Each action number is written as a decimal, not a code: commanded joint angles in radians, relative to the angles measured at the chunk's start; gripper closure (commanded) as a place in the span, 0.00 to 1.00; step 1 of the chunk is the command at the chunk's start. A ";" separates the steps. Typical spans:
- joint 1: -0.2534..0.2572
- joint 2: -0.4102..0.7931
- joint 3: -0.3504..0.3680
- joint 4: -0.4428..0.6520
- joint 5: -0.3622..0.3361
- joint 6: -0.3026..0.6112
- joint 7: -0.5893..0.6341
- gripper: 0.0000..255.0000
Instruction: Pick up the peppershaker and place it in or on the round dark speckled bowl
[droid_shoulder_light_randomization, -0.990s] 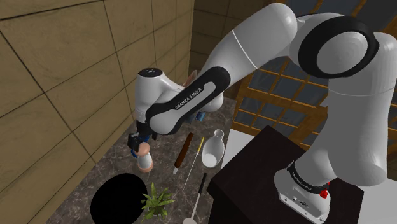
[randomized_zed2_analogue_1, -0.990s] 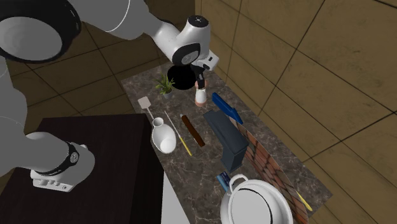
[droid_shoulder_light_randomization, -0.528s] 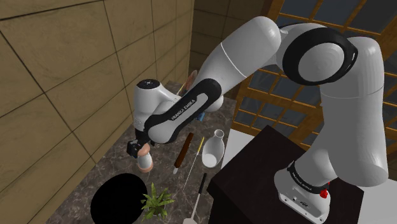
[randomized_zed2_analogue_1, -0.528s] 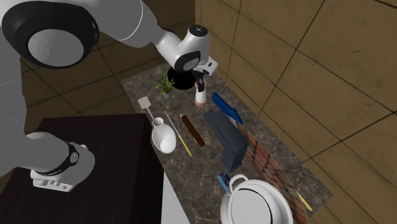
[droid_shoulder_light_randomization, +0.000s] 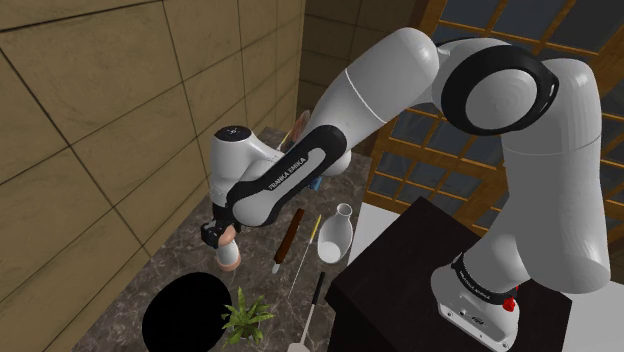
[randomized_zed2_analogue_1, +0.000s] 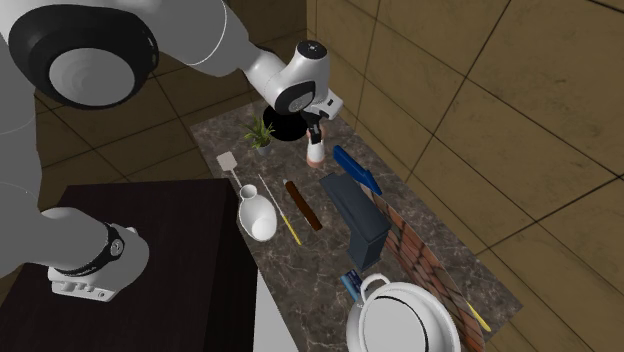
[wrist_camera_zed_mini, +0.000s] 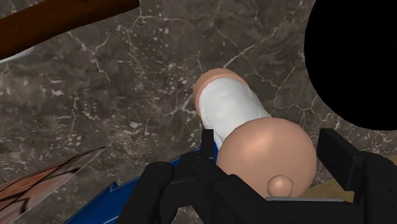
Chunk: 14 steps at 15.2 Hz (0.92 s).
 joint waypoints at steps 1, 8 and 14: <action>0.000 0.001 0.000 -0.001 0.000 0.000 0.000 1.00; 0.000 0.001 0.000 0.000 0.000 -0.001 0.000 1.00; -0.010 -0.052 0.011 -0.009 0.011 -0.044 -0.002 1.00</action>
